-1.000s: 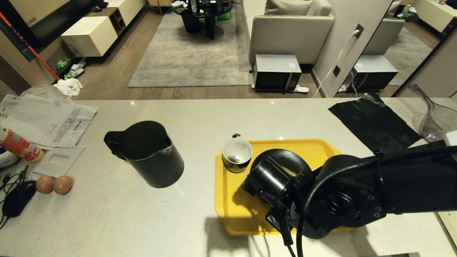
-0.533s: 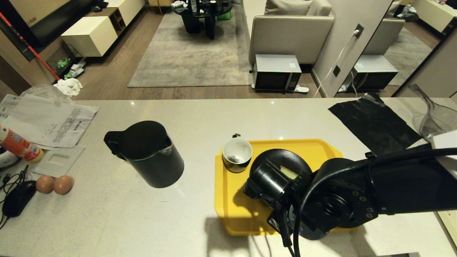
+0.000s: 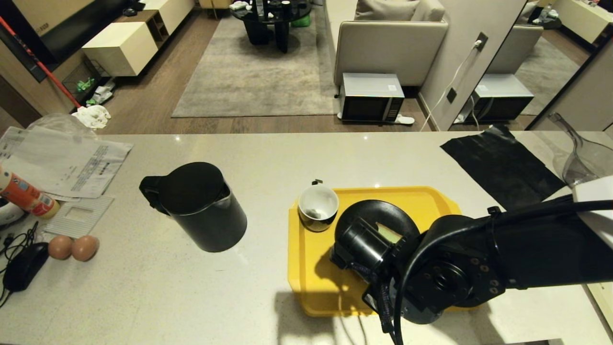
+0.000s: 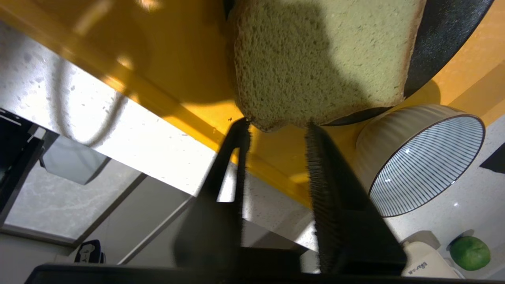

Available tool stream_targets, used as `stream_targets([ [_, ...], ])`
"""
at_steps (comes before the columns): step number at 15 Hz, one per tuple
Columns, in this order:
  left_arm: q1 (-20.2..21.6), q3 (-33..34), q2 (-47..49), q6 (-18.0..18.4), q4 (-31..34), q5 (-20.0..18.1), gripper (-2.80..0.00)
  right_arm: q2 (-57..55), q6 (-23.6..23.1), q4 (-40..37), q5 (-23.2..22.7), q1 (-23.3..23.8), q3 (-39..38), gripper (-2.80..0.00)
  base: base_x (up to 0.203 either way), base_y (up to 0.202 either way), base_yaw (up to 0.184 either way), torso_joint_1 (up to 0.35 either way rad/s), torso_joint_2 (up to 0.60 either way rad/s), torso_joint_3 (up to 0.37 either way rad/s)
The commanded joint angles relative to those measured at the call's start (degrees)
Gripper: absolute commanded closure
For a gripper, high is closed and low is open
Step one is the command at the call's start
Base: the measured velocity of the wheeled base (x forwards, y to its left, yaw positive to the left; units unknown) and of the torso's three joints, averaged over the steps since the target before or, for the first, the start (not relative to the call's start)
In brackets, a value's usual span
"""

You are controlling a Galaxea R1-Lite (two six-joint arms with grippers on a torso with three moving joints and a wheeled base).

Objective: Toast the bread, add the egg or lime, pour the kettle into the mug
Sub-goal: Pick up the bread slice

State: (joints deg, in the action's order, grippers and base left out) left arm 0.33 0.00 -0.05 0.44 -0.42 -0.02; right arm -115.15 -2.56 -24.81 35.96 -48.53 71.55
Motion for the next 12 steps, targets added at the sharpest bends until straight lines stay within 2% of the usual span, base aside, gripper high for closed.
stream_targets([
  [1, 0.0, 0.0, 0.0, 0.0, 0.0, 0.0, 0.0, 0.1, 0.0, 0.0, 0.2, -0.1, -0.9, -2.8, 0.0, 0.0, 0.0, 0.0, 0.0, 0.0],
  [5, 0.0, 0.0, 0.0, 0.0, 0.0, 0.0, 0.0, -1.4, -0.2, 3.5, 0.1, -0.2, -1.0, -2.8, 0.0, 0.0, 0.0, 0.0, 0.0, 0.0],
  [12, 0.0, 0.0, 0.0, 0.0, 0.0, 0.0, 0.0, -6.4, -1.4, 5.3, 0.0, -0.4, 0.2, -2.8, 0.0, 0.0, 0.0, 0.0, 0.0, 0.0],
])
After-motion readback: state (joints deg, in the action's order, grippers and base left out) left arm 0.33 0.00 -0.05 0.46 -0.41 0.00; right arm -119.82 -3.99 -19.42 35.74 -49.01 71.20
